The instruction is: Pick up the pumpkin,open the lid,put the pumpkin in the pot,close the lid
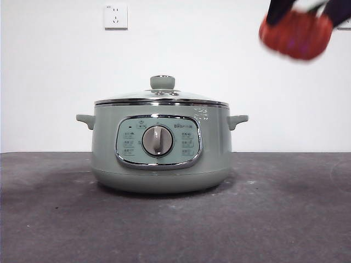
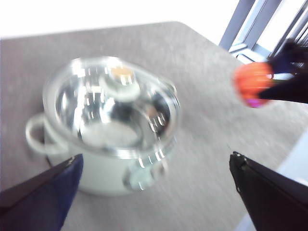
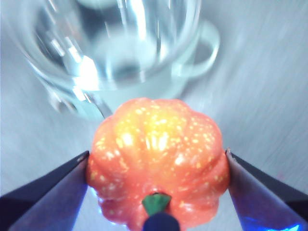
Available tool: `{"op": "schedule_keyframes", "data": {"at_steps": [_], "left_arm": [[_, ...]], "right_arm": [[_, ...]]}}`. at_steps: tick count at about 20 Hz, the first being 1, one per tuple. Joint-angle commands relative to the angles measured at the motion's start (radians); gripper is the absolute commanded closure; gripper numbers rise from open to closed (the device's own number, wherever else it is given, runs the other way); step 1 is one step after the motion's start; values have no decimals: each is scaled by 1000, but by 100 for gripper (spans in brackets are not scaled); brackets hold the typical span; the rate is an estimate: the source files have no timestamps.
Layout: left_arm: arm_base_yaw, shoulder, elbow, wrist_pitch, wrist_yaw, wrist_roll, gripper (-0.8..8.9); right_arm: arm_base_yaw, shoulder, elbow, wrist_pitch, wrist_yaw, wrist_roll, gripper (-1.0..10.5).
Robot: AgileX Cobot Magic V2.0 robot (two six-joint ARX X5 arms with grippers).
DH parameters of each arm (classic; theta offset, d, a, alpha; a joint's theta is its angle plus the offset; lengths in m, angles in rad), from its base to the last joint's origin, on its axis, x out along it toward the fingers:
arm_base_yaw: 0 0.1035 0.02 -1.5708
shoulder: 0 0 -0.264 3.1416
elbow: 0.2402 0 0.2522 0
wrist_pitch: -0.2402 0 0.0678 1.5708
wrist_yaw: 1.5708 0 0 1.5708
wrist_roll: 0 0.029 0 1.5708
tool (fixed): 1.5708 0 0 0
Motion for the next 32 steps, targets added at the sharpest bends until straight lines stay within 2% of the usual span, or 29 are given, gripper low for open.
{"op": "schedule_keyframes", "data": {"at_steps": [1,4,8,14,17,27,28,30,31,32], "left_arm": [[-62,88,29,76,-76,-27,59],[-159,245,122,132,-171,-17,59],[-257,477,282,178,-237,37,60],[-332,740,446,226,-309,87,60],[-346,816,452,296,-317,87,60],[-372,951,452,353,-372,87,68],[-373,953,452,352,-382,87,116],[-377,954,452,350,-394,87,376],[-377,954,452,347,-389,86,480],[-377,954,452,342,-389,86,542]], "right_arm": [[1,-80,-4,2,-2,27,960],[1,-152,-4,2,-2,40,960],[1,-182,-4,2,-2,46,960],[2,-185,-4,15,-3,62,959],[2,-185,-4,16,-3,63,959],[2,-187,-4,17,-3,69,959],[2,-187,-4,17,-2,69,959],[2,-187,-4,17,-2,69,959],[2,-187,-4,18,-2,69,959],[2,-187,-4,18,-2,69,959]]}}
